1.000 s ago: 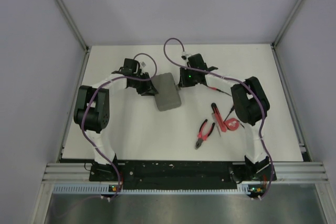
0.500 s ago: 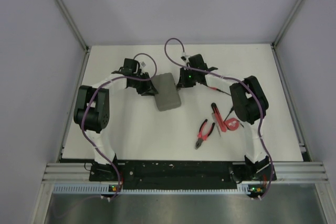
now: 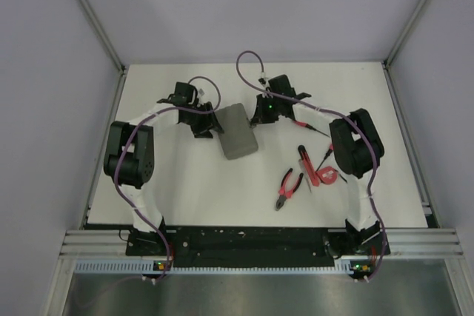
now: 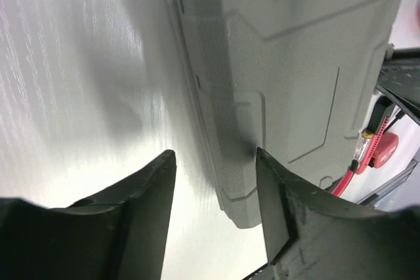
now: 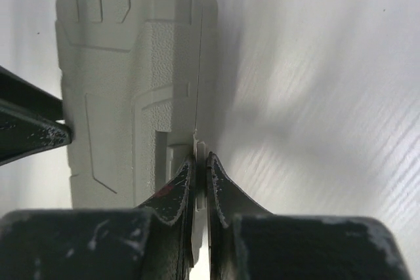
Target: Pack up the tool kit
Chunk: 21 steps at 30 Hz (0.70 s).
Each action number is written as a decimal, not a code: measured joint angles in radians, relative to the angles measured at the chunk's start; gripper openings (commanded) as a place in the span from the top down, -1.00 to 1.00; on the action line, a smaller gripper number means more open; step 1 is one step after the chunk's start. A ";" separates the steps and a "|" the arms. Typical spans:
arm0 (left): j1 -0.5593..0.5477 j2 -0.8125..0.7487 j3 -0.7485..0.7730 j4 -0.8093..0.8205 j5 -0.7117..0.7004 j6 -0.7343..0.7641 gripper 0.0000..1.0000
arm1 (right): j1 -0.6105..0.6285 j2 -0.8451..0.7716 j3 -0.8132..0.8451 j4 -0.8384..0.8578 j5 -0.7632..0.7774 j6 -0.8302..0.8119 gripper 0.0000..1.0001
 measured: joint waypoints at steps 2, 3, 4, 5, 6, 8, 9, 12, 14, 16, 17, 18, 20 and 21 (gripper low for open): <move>-0.001 -0.006 0.010 -0.018 -0.006 -0.003 -0.21 | 0.000 -0.032 -0.001 -0.032 0.009 0.005 1.00; -0.001 -0.011 0.019 -0.024 -0.006 -0.008 -0.21 | 0.000 -0.049 -0.001 -0.046 0.017 0.006 1.00; -0.001 -0.018 0.029 -0.026 -0.006 -0.013 -0.22 | 0.000 -0.068 -0.001 -0.060 0.027 0.006 1.00; -0.001 -0.025 0.040 -0.026 -0.002 -0.017 -0.21 | 0.001 -0.082 -0.001 -0.068 0.037 0.007 1.00; -0.001 -0.032 0.048 -0.025 0.002 -0.023 -0.22 | 0.001 -0.102 -0.001 -0.080 0.051 0.006 1.00; -0.002 -0.048 0.068 -0.015 0.022 -0.042 -0.22 | 0.001 -0.130 -0.001 -0.098 0.076 0.006 1.00; -0.002 -0.055 0.074 -0.005 0.034 -0.054 -0.22 | 0.001 -0.140 -0.001 -0.105 0.086 0.005 1.00; -0.011 -0.072 0.080 0.040 0.068 -0.092 -0.25 | 0.004 -0.163 -0.001 -0.130 0.128 -0.003 1.00; -0.026 -0.074 0.080 0.077 0.087 -0.118 -0.28 | 0.011 -0.170 -0.001 -0.147 0.163 -0.016 1.00; -0.043 -0.074 0.072 0.129 0.108 -0.147 -0.34 | 0.021 -0.170 0.000 -0.163 0.195 -0.026 1.00; -0.051 -0.074 0.068 0.153 0.119 -0.157 -0.36 | 0.029 -0.170 0.000 -0.172 0.214 -0.032 1.00; -0.063 -0.073 0.061 0.190 0.131 -0.171 -0.37 | 0.037 -0.170 0.000 -0.184 0.231 -0.039 1.00; -0.084 -0.073 0.052 0.228 0.138 -0.185 -0.39 | 0.053 -0.172 0.000 -0.197 0.259 -0.050 1.00; -0.094 -0.072 0.052 0.243 0.138 -0.189 -0.40 | 0.062 -0.175 0.000 -0.206 0.271 -0.055 1.00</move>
